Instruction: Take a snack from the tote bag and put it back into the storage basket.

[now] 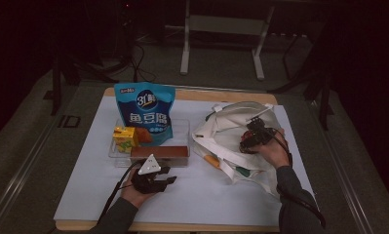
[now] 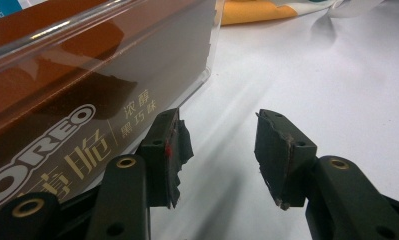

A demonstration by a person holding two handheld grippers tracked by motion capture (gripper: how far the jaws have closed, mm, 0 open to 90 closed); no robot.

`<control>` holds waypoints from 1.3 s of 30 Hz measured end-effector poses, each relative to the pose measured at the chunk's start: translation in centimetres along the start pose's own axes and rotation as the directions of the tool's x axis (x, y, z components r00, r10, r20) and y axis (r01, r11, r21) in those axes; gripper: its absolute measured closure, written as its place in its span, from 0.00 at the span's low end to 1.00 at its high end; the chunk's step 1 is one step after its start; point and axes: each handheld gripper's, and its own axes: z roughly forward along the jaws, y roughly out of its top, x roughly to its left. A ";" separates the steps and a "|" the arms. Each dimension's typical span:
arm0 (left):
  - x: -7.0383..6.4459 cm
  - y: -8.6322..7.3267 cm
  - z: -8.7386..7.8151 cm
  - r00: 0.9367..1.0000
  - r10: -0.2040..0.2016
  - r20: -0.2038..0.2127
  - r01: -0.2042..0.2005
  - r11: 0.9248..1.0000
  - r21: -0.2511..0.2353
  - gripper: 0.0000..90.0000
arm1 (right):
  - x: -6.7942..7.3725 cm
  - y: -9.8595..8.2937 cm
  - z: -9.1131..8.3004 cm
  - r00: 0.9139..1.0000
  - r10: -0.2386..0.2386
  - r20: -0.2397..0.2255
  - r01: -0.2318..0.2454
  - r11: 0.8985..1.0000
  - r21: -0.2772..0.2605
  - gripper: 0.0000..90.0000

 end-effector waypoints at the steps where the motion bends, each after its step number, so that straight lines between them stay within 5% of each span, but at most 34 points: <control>1: 0.0 0.0 0.0 1.000 0.000 0.000 0.000 1.000 0.000 0.59 | 0.0 0.0 -0.1 1.000 0.000 -0.001 0.000 1.000 -0.005 0.28; 25: 0.0 0.0 0.0 1.000 -0.001 0.001 0.001 1.000 -0.001 0.59 | 2.2 1.3 -3.8 0.998 -0.045 -0.039 0.042 0.996 -0.073 0.28; 39: 0.0 0.0 0.0 1.000 -0.001 0.002 0.001 1.000 -0.001 0.59 | 4.9 2.7 -5.8 0.989 -0.138 -0.043 0.133 0.986 -0.103 0.28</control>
